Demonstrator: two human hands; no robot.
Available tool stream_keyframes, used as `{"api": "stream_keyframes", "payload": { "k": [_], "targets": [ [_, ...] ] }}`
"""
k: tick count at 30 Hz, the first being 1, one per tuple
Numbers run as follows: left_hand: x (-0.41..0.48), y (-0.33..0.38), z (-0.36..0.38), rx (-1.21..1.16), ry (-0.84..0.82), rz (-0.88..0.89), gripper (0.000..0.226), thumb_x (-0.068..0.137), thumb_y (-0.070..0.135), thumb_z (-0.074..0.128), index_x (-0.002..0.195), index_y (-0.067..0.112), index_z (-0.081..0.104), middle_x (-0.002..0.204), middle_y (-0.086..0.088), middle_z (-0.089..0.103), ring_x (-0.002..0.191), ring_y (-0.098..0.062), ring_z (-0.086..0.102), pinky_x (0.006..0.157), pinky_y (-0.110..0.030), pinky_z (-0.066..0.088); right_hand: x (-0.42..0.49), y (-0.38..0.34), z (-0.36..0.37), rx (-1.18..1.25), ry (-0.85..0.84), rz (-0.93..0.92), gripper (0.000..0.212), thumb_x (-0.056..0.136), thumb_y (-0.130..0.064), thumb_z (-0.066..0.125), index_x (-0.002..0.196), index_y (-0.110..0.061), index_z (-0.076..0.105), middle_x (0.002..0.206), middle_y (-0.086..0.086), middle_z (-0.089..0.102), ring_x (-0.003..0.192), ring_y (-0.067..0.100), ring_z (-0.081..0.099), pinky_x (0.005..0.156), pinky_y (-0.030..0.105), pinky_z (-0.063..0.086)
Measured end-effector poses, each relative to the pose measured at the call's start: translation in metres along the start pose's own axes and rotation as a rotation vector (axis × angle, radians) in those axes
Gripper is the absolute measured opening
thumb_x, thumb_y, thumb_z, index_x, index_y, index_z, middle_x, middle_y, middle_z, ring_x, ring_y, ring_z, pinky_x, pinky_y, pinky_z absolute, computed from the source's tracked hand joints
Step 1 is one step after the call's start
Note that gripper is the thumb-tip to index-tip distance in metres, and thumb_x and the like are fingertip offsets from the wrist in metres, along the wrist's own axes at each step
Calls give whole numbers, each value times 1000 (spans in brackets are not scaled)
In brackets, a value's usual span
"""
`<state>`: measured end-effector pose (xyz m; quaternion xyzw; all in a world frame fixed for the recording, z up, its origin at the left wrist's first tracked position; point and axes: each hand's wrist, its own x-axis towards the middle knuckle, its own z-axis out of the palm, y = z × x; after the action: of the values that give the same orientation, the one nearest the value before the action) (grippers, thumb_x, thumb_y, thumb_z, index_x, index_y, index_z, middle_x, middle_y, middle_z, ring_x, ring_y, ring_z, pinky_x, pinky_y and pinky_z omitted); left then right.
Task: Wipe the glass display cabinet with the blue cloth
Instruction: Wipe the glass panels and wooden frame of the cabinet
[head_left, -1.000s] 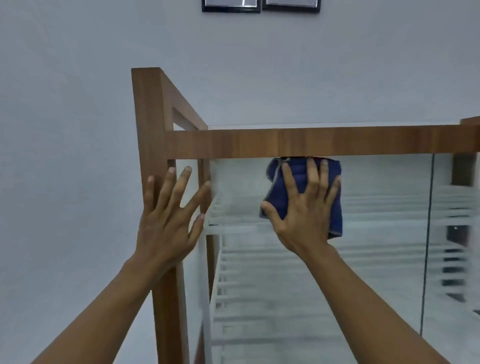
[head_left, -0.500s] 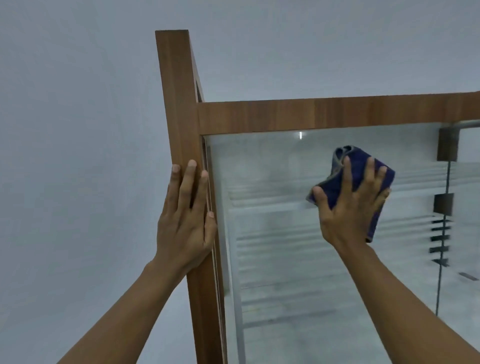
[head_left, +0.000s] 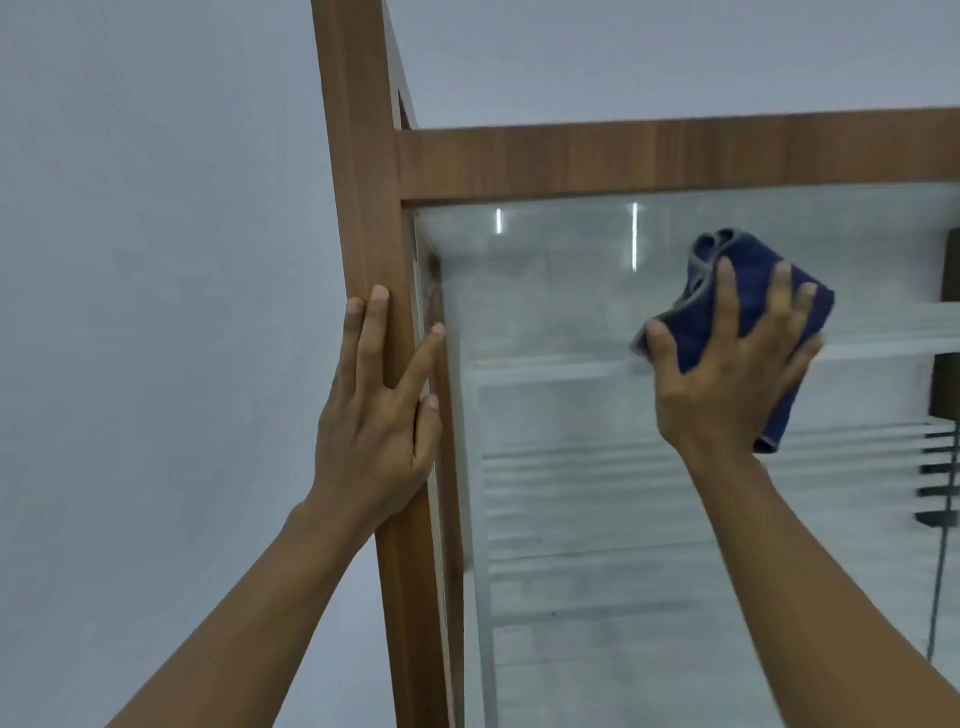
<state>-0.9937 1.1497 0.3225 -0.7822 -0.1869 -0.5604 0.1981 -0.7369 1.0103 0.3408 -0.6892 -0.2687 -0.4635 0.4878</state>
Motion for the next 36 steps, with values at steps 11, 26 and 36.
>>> {"api": "stream_keyframes", "payload": {
  "k": [11, 26, 36],
  "targets": [
    [-78, 16, 31, -118, 131, -48, 61, 97, 23, 41, 156, 23, 25, 167, -6, 0, 155, -21, -7, 113, -37, 39, -88, 45, 10, -35, -21, -357, 78, 89, -70, 41, 155, -31, 29, 167, 11, 13, 155, 33, 5, 119, 66, 8],
    [-221, 38, 80, -99, 213, -35, 57, 100, 26, 34, 156, 33, 22, 167, 4, 0, 154, -11, -9, 104, -8, 19, -193, 169, 7, 3, 61, 42, 92, 82, -82, 20, 155, -27, 28, 166, 13, 13, 153, 35, 8, 120, 65, 8],
    [-321, 59, 108, -40, 179, -94, 57, 99, 34, 24, 156, 24, 27, 168, -2, 3, 155, -18, -3, 105, -48, 50, -322, 89, 45, -4, -39, -724, 76, 89, -73, 40, 155, -37, 26, 168, 4, 11, 156, 27, 2, 121, 63, 7]
  ]
}}
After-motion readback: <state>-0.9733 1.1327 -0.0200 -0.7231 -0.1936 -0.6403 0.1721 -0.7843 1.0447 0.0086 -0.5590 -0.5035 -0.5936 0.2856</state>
